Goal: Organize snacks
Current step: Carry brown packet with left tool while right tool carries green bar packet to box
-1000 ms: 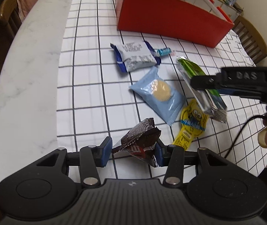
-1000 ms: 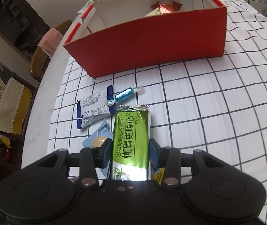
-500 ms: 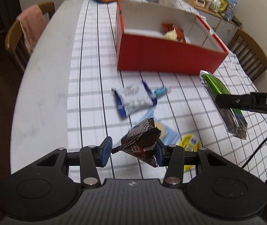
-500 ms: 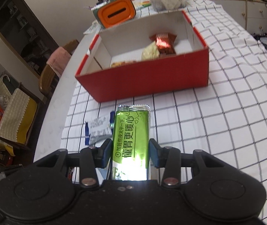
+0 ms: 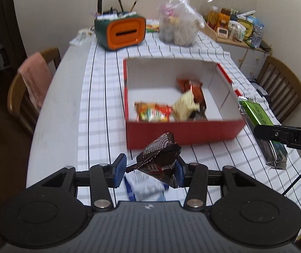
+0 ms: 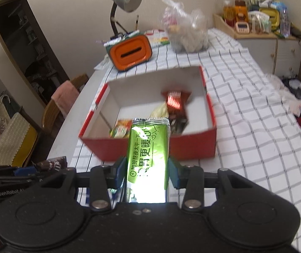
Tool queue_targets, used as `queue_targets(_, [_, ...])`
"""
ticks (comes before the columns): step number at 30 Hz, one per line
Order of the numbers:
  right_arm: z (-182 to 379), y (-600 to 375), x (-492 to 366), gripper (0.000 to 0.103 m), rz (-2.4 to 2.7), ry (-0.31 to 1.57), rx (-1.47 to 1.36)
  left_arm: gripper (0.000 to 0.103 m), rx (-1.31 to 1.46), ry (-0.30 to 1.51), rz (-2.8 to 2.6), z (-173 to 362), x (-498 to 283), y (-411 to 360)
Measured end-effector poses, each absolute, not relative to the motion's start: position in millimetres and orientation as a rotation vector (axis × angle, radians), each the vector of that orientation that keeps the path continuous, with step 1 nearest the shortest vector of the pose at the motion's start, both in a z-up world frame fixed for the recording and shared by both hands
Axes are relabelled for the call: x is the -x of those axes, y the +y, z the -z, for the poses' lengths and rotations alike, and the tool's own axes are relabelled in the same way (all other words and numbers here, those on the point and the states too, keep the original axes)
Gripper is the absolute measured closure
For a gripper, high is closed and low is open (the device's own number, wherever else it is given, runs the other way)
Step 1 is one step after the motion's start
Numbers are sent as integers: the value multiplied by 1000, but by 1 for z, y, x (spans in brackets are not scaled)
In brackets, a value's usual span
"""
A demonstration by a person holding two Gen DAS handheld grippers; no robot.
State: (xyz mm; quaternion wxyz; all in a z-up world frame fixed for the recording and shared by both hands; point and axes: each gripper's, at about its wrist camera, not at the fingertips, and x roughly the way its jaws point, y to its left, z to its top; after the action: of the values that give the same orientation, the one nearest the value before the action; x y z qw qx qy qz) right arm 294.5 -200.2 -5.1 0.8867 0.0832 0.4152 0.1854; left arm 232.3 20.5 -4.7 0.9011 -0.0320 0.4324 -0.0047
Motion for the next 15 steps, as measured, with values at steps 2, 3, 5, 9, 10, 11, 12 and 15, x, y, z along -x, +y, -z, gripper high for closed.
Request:
queue_targets(2, [2,-204,-303,61,-380,847,-166,57,52,879,5,0,-243,16])
queue_targets(3, [1,-205,-308,61,-376,840,-164,57,44,871,2,-3,-247,14])
queue_targets(5, [0,-208,-319,61,-370,831,-158,57,27,857,1,-8,-257,8])
queue_targets(9, [0,-210,-339,61,-364,820,-136,57,-1,839,-6,-13,-277,-3])
queue_targets(10, [0,-211,-344,61,-364,821,-131,57,-4,841,-8,-12,-283,-5])
queue_targets(11, [1,-211,-349,61,-364,820,-123,57,-6,845,-8,-11,-289,-6])
queue_targets(12, [2,-210,-354,61,-362,818,-114,57,-7,849,-10,-10,-294,-8])
queue_targets(15, [6,-211,-369,61,-360,820,-100,57,-14,866,-19,-4,-312,-9])
